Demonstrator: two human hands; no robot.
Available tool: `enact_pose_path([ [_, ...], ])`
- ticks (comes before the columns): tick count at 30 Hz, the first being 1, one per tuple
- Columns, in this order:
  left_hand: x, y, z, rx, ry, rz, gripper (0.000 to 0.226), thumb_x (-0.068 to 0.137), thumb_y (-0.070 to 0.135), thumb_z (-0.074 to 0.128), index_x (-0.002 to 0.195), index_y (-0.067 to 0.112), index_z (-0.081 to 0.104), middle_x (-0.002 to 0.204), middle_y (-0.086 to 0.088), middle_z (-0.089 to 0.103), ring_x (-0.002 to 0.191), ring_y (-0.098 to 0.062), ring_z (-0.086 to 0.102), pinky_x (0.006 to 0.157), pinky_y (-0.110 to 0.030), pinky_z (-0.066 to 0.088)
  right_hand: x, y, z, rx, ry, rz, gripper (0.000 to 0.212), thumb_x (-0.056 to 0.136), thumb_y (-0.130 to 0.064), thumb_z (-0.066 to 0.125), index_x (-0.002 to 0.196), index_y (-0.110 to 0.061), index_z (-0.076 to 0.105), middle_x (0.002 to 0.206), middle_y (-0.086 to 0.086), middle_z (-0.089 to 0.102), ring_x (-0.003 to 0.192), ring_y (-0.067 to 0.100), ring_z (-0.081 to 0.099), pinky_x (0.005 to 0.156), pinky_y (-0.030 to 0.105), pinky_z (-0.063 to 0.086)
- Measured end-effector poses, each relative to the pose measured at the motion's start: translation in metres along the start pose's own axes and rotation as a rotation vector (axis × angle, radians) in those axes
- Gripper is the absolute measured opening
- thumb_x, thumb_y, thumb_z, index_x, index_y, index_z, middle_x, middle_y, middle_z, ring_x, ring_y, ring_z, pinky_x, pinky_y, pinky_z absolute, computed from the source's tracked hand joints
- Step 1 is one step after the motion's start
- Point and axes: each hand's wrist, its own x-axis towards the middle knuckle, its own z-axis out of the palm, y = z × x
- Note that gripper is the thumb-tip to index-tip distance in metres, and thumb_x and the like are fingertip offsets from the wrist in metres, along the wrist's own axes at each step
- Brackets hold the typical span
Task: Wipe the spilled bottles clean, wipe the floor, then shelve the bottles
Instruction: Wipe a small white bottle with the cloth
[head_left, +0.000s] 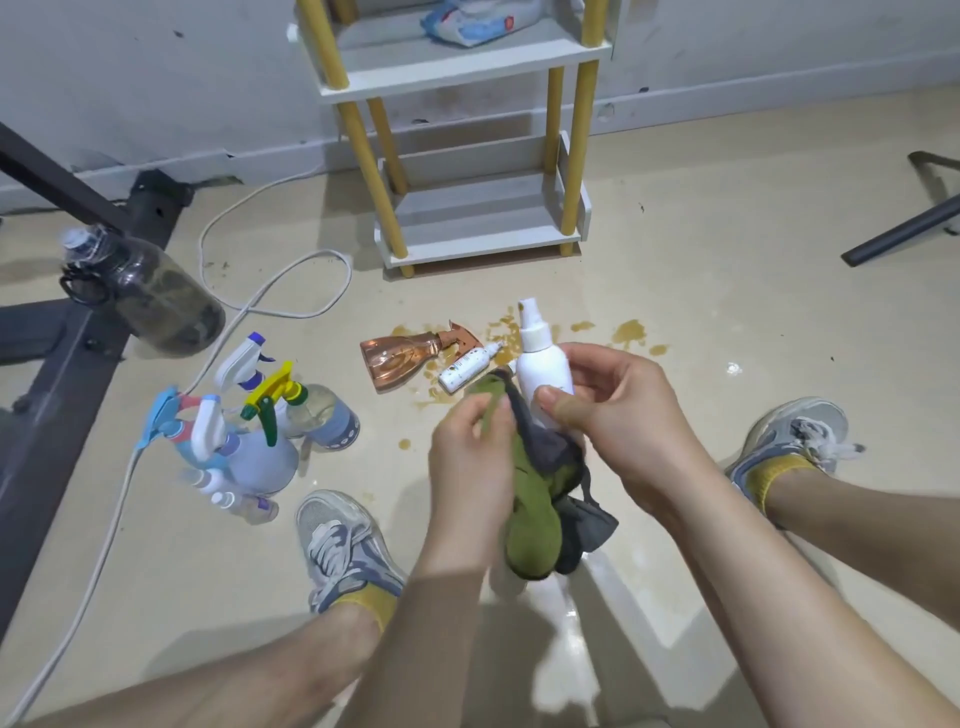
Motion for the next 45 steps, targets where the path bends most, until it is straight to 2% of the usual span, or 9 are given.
enact_pose_path([
  [4,-0.005,0.015,-0.018,-0.293,-0.235,-0.113,0.019,0.094,0.006,0.056,0.099,0.012,0.072,0.081,-0.009,0.071,0.069,-0.017,0.063,0.064,-0.029,0.049,0.000,-0.002,0.004,0.123,-0.004,0.033,0.032,0.084,0.002,0.072,0.114,-0.007,0.068,0.098,0.008,0.076,0.079,0.013,0.072,0.063,0.022,0.056],
  [6,-0.019,0.017,-0.020,-0.168,-0.423,-0.036,0.035,0.086,-0.003,0.062,0.106,0.025,0.069,0.079,-0.012,0.065,0.065,-0.018,0.059,0.064,-0.028,0.048,0.001,0.002,0.005,0.146,0.057,0.045,0.031,0.084,0.001,0.072,0.115,-0.003,0.068,0.097,0.011,0.076,0.077,0.015,0.071,0.062,0.023,0.055],
  [11,-0.001,0.011,-0.033,0.076,-0.383,-0.019,0.007,0.088,0.013,0.069,0.095,0.014,0.070,0.060,0.000,0.061,0.045,-0.010,0.050,0.043,-0.022,0.044,-0.005,0.010,0.007,0.064,-0.061,0.070,0.029,0.086,-0.001,0.071,0.114,-0.007,0.067,0.096,0.008,0.076,0.080,0.018,0.072,0.071,0.031,0.055],
  [15,0.003,0.015,-0.053,0.106,-0.460,-0.008,0.032,0.097,0.030,0.054,0.070,0.017,0.062,0.049,0.006,0.045,0.043,-0.012,0.038,0.041,-0.024,0.038,-0.005,0.005,0.010,0.251,-0.226,0.124,0.031,0.088,-0.005,0.067,0.119,-0.003,0.066,0.098,0.015,0.074,0.080,0.025,0.070,0.073,0.037,0.058],
  [24,-0.042,0.025,-0.082,0.041,-0.243,-0.033,0.030,0.100,0.038,0.046,0.096,0.011,0.059,0.061,-0.007,0.052,0.048,-0.014,0.053,0.054,-0.035,0.057,-0.041,-0.008,0.050,0.336,-0.616,0.151,0.044,0.090,-0.034,0.053,0.130,-0.016,0.058,0.098,0.017,0.067,0.082,0.033,0.059,0.061,0.035,0.054],
  [31,-0.030,0.090,-0.146,0.894,-0.163,0.209,0.054,0.082,0.065,0.059,0.061,0.015,0.061,0.048,0.004,0.050,0.048,-0.014,0.054,0.053,-0.029,0.041,-0.055,-0.023,0.077,0.057,-0.526,0.048,0.057,0.081,-0.069,0.060,0.124,-0.032,0.066,0.125,-0.001,0.069,0.119,0.021,0.062,0.108,0.048,0.043],
  [35,-0.015,0.121,-0.172,0.524,-0.417,0.089,0.020,0.085,0.043,0.069,0.091,0.025,0.077,0.067,0.012,0.066,0.066,-0.008,0.055,0.064,-0.023,0.045,-0.053,-0.037,0.119,0.013,-0.388,-0.001,0.082,0.073,-0.087,0.044,0.133,-0.032,0.056,0.131,-0.004,0.062,0.122,0.019,0.057,0.110,0.046,0.041],
  [40,0.028,0.112,-0.201,0.443,-0.391,0.051,0.029,0.082,0.037,0.076,0.101,0.015,0.073,0.090,-0.008,0.073,0.081,-0.014,0.060,0.079,-0.033,0.046,-0.035,-0.026,0.167,-0.076,-0.530,0.121,0.114,0.052,-0.102,0.037,0.138,-0.028,0.051,0.128,0.006,0.064,0.117,0.025,0.062,0.107,0.048,0.044],
  [45,0.062,0.047,-0.227,0.326,-0.457,-0.228,0.035,0.092,0.039,0.062,0.116,0.014,0.058,0.105,-0.007,0.069,0.097,-0.019,0.065,0.089,-0.041,0.053,-0.005,0.025,0.178,0.014,-0.661,0.235,0.064,0.076,-0.081,0.050,0.107,-0.029,0.072,0.103,0.004,0.075,0.092,0.026,0.070,0.083,0.043,0.050],
])
